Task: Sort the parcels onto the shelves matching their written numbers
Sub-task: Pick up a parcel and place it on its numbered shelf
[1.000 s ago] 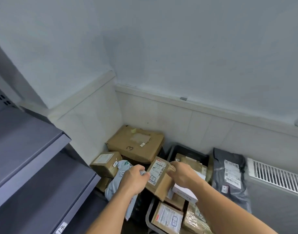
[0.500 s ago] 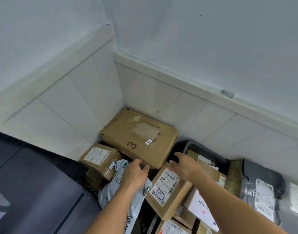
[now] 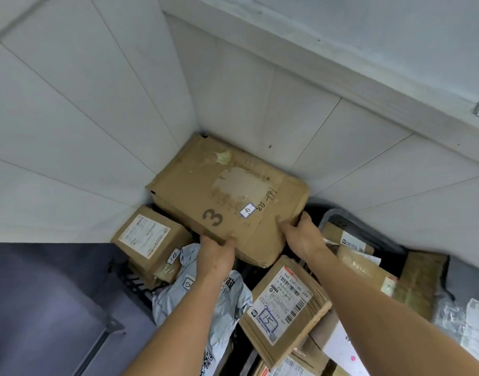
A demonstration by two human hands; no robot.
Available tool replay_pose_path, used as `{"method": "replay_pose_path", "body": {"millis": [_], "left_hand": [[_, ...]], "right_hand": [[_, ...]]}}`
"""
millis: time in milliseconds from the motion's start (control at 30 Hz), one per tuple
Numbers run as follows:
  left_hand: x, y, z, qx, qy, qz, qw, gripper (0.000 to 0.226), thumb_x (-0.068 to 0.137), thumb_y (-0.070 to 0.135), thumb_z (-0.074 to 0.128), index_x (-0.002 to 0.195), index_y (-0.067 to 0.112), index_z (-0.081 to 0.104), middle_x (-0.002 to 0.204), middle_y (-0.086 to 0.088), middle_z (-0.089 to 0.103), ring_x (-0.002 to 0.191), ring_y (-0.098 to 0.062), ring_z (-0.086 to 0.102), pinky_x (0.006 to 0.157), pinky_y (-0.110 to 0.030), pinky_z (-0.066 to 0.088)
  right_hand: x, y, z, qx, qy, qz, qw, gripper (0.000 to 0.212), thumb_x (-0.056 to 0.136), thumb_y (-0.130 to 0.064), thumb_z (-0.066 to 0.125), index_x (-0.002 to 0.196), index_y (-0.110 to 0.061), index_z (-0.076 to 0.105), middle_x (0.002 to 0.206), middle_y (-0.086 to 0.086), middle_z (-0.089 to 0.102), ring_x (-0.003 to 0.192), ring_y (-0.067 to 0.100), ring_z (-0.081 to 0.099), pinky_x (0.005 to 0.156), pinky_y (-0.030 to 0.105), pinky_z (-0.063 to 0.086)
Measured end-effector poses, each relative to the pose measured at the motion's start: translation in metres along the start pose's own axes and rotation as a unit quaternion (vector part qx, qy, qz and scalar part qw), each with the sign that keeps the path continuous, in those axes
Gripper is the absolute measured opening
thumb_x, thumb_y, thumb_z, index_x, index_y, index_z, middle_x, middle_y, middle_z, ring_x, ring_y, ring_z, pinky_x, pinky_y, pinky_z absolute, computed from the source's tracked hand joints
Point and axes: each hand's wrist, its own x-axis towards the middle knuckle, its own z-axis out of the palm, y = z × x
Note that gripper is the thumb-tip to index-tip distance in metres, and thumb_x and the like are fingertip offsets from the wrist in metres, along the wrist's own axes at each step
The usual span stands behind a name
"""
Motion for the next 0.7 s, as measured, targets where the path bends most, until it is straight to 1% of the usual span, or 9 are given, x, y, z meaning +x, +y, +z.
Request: {"method": "replay_pose_path", "body": {"millis": [67,133,233,300,367,500,633,700], "left_hand": [[0.009,-0.003,0.005,-0.06,-0.004,-0.022,0.998,0.066,0.083,0.044,0.073,0.131,0.01,0.043,0.125,-0.008,0.061,0.113,-0.029,0.06,0.103,-0.044,0.049],[0.017,-0.009,0.009,-0.098,-0.005,-0.037,0.995,0.067,0.076,0.045,0.077,0.124,0.013,0.042,0.119,-0.006,0.061,0.111,-0.029,0.062,0.101,-0.048,0.051],[0.017,-0.009,0.013,-0.131,0.0,-0.035,0.991,0.06,0.085,0.034,0.076,0.129,0.011,0.042,0.118,-0.004,0.06,0.113,-0.027,0.06,0.102,-0.048,0.05],[0.01,-0.005,0.013,-0.147,0.001,-0.032,0.989,0.059,0.088,0.03,0.074,0.131,0.009,0.041,0.113,-0.001,0.058,0.113,-0.026,0.059,0.103,-0.047,0.05],[0.005,-0.002,0.011,-0.158,0.002,-0.029,0.987,0.059,0.088,0.029,0.074,0.132,0.008,0.041,0.111,-0.001,0.057,0.113,-0.026,0.058,0.104,-0.047,0.049],[-0.008,0.0,0.006,-0.162,0.0,-0.014,0.987,0.054,0.089,0.029,0.073,0.128,0.011,0.042,0.116,-0.004,0.059,0.112,-0.026,0.059,0.103,-0.047,0.05],[-0.032,0.002,0.0,-0.174,0.007,0.013,0.985,0.042,0.091,0.024,0.071,0.121,0.017,0.044,0.11,0.003,0.06,0.112,-0.026,0.059,0.104,-0.048,0.049],[-0.048,0.004,-0.004,-0.177,0.014,0.032,0.984,0.044,0.09,0.023,0.072,0.124,0.016,0.045,0.117,0.0,0.061,0.113,-0.026,0.059,0.104,-0.048,0.049]], "right_hand": [[0.005,0.0,0.002,0.025,-0.002,0.01,1.0,0.067,0.099,-0.046,0.056,0.15,-0.01,0.03,0.14,0.009,0.055,0.125,0.03,0.054,0.103,0.04,0.043],[0.007,-0.001,0.003,0.037,-0.012,0.014,0.999,0.069,0.1,-0.042,0.056,0.152,-0.01,0.025,0.142,0.009,0.053,0.127,0.03,0.053,0.103,0.037,0.041],[0.006,-0.004,0.003,0.051,-0.02,0.006,0.999,0.071,0.101,-0.041,0.054,0.155,-0.012,0.019,0.145,0.008,0.051,0.129,0.03,0.052,0.106,0.039,0.041],[0.002,-0.005,0.001,0.064,-0.02,0.0,0.998,0.072,0.101,-0.041,0.055,0.155,-0.012,0.018,0.145,0.008,0.05,0.129,0.03,0.052,0.108,0.042,0.041],[-0.004,-0.006,-0.003,0.08,-0.019,-0.006,0.997,0.073,0.1,-0.041,0.056,0.155,-0.012,0.018,0.145,0.008,0.05,0.129,0.029,0.052,0.109,0.042,0.042],[-0.023,-0.008,-0.012,0.101,-0.015,-0.024,0.995,0.074,0.099,-0.041,0.058,0.155,-0.012,0.02,0.146,0.006,0.05,0.129,0.029,0.053,0.109,0.042,0.043],[-0.047,-0.009,-0.02,0.125,-0.011,-0.043,0.991,0.07,0.099,-0.039,0.058,0.153,-0.013,0.022,0.144,0.006,0.051,0.127,0.029,0.054,0.109,0.045,0.043],[-0.061,-0.008,-0.025,0.134,-0.008,-0.056,0.989,0.068,0.099,-0.038,0.059,0.152,-0.014,0.025,0.142,0.007,0.053,0.125,0.029,0.055,0.109,0.047,0.044]]}}
